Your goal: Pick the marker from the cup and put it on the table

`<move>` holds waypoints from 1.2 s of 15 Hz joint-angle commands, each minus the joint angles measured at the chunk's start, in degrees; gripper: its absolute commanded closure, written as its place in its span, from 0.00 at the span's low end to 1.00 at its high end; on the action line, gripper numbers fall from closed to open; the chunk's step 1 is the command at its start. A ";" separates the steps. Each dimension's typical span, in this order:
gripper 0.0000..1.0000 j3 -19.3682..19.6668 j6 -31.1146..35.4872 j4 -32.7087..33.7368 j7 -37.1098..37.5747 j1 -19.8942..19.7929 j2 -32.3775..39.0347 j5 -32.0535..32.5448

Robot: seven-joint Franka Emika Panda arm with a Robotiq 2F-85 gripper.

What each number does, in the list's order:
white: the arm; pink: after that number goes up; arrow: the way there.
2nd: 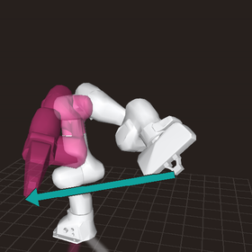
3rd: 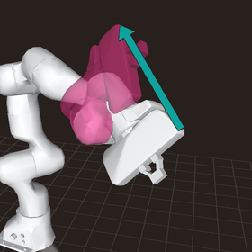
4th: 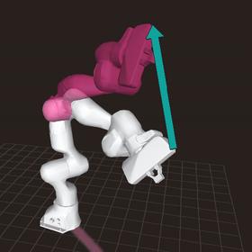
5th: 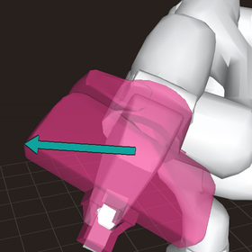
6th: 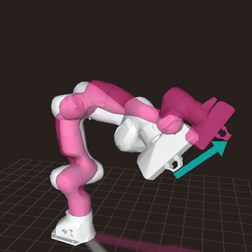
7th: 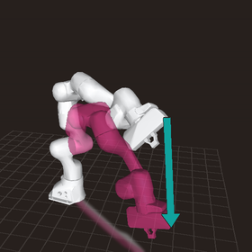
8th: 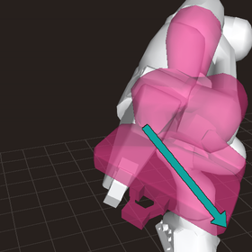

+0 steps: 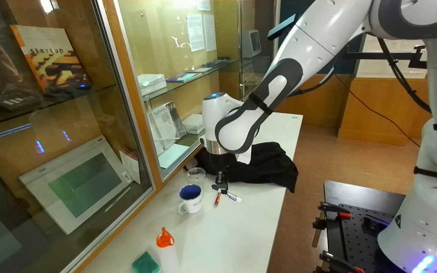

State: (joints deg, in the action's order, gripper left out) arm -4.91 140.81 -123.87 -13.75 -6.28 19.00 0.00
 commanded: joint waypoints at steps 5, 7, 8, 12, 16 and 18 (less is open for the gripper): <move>0.96 5.03 1.82 -3.34 11.24 4.83 5.37 1.58; 0.96 6.17 1.00 -2.16 13.27 5.34 8.05 1.70; 0.96 6.58 0.57 -1.47 13.95 5.43 9.39 1.58; 0.96 6.72 -0.52 1.79 13.40 4.66 13.97 0.35; 0.96 7.21 -1.21 5.72 14.06 4.95 18.00 0.67; 0.96 7.48 -1.47 7.40 14.52 5.13 19.68 0.76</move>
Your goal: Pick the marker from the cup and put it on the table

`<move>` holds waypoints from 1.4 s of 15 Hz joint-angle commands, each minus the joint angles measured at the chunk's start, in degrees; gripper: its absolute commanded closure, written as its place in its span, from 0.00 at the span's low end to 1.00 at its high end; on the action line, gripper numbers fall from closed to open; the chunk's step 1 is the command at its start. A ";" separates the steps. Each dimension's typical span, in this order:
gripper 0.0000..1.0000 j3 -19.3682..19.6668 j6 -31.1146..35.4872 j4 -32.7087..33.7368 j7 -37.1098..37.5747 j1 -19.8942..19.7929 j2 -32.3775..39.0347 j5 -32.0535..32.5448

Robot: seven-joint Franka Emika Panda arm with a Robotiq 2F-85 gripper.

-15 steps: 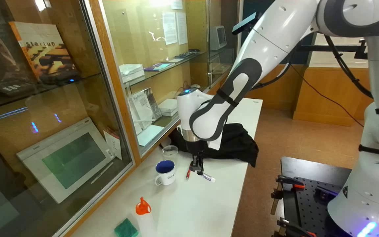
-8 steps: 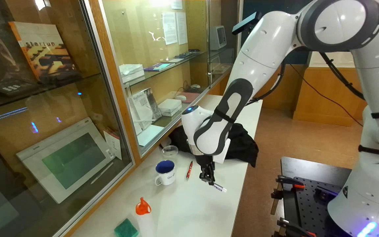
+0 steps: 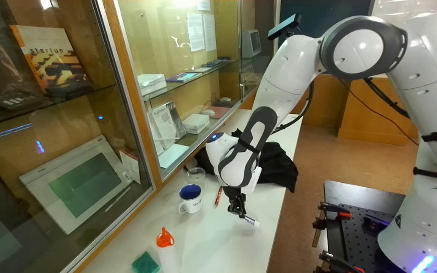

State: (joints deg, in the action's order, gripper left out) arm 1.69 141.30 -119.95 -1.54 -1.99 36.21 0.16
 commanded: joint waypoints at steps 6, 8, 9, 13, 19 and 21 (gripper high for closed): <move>0.96 1.24 -2.81 6.95 4.11 1.25 5.52 0.48; 0.55 1.24 -2.88 7.39 4.43 1.33 5.78 0.40; 0.49 1.37 -2.86 7.27 4.76 1.51 5.49 0.52; 0.20 1.56 -0.49 4.38 5.08 2.02 1.34 0.95; 0.00 3.03 14.32 -5.44 5.29 3.25 -12.18 2.24; 0.00 3.38 16.94 -7.62 5.24 3.37 -15.86 2.83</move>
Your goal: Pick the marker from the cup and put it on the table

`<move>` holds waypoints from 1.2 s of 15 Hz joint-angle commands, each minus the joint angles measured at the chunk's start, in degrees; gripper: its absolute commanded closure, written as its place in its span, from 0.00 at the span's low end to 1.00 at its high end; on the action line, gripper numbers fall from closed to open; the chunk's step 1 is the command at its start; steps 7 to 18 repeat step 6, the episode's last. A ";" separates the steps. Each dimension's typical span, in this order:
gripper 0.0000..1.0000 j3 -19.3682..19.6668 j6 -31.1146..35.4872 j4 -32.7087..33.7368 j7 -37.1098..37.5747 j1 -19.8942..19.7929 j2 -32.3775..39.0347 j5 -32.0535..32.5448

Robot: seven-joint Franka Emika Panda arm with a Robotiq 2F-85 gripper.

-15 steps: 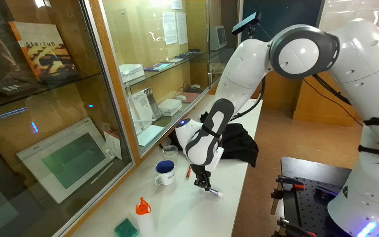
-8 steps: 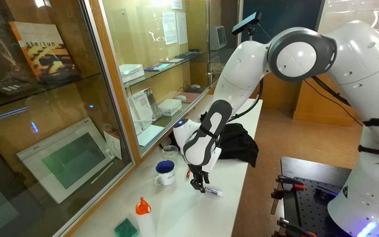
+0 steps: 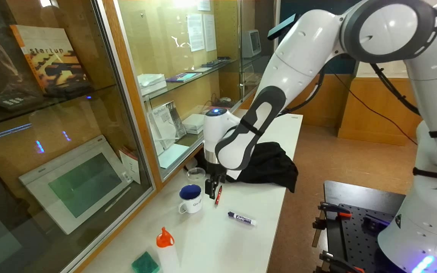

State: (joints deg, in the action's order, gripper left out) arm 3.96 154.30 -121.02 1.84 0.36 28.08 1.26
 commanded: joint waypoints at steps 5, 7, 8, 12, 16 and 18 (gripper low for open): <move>0.00 0.20 4.51 -9.05 1.04 0.09 -13.50 1.03; 0.00 0.32 4.41 -9.24 1.29 0.23 -14.08 1.37; 0.00 0.32 4.41 -9.24 1.29 0.23 -14.08 1.37; 0.00 0.32 4.41 -9.24 1.29 0.23 -14.08 1.37; 0.00 0.32 4.41 -9.24 1.29 0.23 -14.08 1.37; 0.00 0.32 4.41 -9.24 1.29 0.23 -14.08 1.37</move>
